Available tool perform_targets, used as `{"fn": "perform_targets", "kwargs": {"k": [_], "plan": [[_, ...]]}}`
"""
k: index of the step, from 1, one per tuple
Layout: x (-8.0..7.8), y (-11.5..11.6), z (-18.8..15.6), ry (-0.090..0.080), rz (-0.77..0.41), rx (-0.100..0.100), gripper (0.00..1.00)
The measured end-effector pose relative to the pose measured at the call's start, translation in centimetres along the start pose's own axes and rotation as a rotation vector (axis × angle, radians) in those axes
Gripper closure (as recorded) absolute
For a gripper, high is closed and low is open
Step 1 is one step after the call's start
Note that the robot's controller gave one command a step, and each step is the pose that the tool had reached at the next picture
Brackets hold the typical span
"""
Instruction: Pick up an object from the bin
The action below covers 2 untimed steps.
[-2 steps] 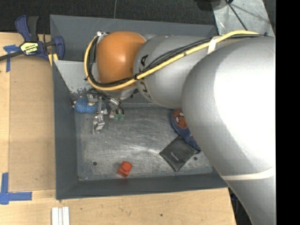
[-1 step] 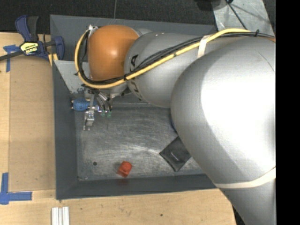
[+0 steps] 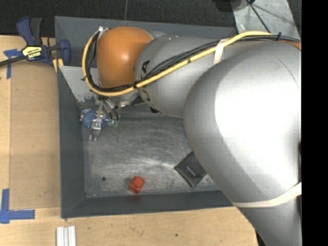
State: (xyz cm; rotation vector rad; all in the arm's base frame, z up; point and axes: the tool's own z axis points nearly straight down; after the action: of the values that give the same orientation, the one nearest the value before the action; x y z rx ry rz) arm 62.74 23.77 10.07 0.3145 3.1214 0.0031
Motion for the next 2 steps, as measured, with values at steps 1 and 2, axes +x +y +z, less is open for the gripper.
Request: {"fn": "perform_targets", "kwargs": {"k": [1,2], "plan": [[-0.1,-1.5,2.7,0.011,0.222,-0.002,0.0],[2.4,0.0,2.7,-0.004,0.159,0.0,0.0]]}}
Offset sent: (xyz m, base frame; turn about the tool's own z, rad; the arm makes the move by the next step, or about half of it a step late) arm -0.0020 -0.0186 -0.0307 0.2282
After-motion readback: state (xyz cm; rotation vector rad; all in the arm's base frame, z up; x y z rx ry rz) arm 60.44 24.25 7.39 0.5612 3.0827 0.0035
